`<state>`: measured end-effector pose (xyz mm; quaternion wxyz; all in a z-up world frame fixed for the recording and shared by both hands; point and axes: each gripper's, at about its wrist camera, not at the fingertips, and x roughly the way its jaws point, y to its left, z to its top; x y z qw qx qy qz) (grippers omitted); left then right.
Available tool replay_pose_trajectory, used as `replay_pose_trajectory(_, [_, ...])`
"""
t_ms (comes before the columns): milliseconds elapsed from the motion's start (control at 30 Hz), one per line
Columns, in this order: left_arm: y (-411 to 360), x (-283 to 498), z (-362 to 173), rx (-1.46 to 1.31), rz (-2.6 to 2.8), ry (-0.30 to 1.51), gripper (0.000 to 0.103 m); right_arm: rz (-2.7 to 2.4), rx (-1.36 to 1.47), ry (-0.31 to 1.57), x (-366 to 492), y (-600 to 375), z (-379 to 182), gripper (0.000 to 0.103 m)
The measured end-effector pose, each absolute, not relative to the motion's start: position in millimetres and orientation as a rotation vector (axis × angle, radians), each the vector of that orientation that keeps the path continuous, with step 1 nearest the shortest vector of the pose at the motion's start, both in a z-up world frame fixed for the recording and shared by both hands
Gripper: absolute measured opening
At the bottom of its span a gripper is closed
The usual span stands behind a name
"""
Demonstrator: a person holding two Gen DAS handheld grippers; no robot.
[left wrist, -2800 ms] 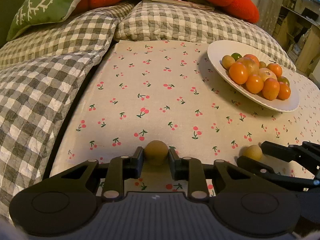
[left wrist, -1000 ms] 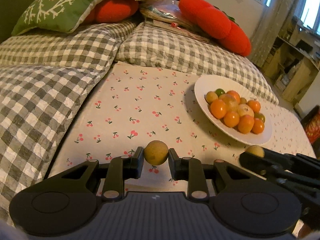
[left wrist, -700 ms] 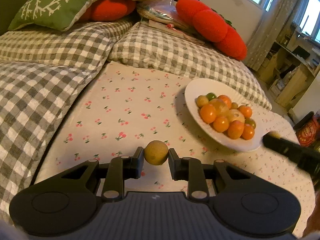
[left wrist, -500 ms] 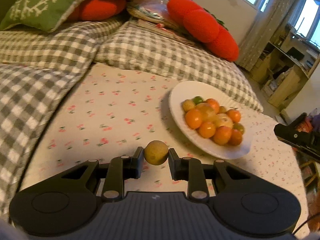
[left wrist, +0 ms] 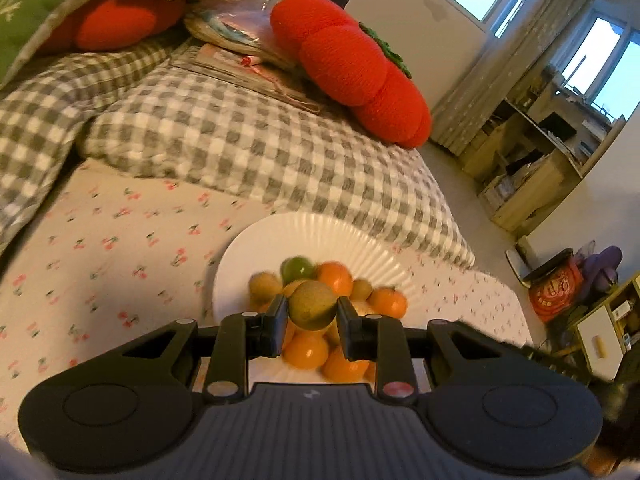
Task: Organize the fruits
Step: 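Lower both yellow tomatoes onto the white plate and open both grippers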
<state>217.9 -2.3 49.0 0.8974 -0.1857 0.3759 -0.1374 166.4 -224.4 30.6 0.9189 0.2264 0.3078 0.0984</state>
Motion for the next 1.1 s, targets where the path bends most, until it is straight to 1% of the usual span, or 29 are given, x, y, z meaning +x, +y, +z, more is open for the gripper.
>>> replay_pose_trajectory(367, [-23.0,260.0,26.2,-0.347,-0.271,0.799,0.020,0.256,0.125,0.588,180.2,-179.3,21.8,0.026])
replay_pose_trajectory(533, [-23.3,268.9,23.0,-0.326,-0.264,0.787,0.020,0.267,0.051,0.578,187.4,-172.3,16.5,0.026])
replay_pose_trajectory(800, [-27.1,273.8,16.3,-0.302,-0.270,0.776,0.022,0.272,0.017,0.590,196.1,-166.5,10.6,0.026])
replay_pose_trajectory(1000, [-24.1,269.1,18.7,-0.315,-0.277,0.773,0.022,0.274,0.070,0.578,197.8,-169.1,13.4,0.029])
replay_pose_trajectory(1100, [-23.4,263.4,22.4,-0.306,-0.267,0.763,0.023,0.269,0.092,0.571,197.1,-171.4,16.2,0.029])
